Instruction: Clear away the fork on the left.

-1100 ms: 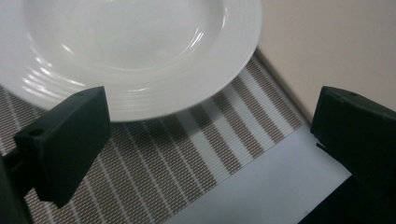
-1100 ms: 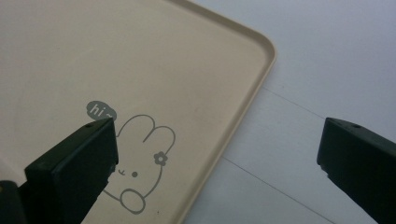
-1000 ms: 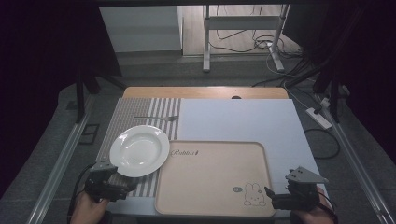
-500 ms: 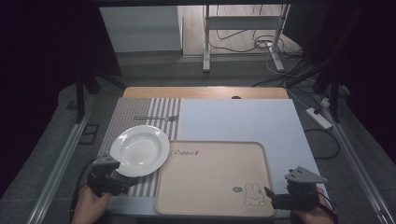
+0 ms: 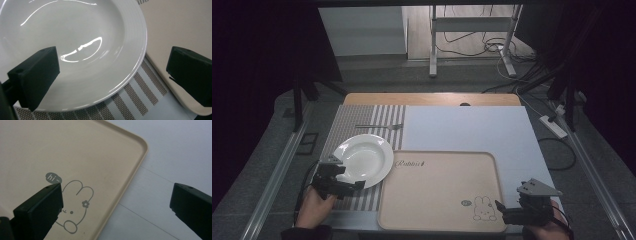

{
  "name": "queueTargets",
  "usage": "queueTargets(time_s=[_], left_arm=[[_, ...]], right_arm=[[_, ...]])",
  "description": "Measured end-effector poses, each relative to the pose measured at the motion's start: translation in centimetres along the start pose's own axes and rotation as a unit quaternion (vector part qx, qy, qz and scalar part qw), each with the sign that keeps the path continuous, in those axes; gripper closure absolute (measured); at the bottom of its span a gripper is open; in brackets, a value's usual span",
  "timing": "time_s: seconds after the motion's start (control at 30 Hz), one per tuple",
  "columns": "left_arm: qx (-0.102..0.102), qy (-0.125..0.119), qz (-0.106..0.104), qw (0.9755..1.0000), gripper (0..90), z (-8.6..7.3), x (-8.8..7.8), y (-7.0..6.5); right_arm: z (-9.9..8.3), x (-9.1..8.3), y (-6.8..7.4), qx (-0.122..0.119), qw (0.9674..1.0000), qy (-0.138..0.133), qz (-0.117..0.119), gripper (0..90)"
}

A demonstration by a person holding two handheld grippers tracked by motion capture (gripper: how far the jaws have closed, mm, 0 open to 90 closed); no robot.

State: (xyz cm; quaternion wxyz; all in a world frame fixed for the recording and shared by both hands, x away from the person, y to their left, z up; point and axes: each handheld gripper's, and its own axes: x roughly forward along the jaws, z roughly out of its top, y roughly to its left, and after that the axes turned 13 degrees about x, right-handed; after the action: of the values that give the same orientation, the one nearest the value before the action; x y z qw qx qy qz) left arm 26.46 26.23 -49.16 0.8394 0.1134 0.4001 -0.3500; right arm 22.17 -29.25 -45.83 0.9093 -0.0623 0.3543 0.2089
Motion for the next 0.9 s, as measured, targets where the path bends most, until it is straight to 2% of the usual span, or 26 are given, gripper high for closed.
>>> queueTargets(time_s=[0.2, 0.57, 0.9], left_arm=[[0.016, 0.003, 0.000, 0.9999, 0.0, 0.8, 0.6, 0.5], [0.032, 0.012, 0.003, 0.9994, 0.0, 2.4, 2.0, 1.8], [0.037, 0.008, 0.007, 0.9993, 0.0, 3.8, 3.2, 3.1]], right_arm=[[0.0, 0.0, 0.0, 0.000, 1.0000, 0.000, 0.000, 0.0], [0.0, 0.0, 0.0, -0.001, 1.0000, 0.000, 0.000, 0.0], [0.0, 0.0, 0.0, -0.001, 1.0000, 0.001, -0.001, 0.0]])
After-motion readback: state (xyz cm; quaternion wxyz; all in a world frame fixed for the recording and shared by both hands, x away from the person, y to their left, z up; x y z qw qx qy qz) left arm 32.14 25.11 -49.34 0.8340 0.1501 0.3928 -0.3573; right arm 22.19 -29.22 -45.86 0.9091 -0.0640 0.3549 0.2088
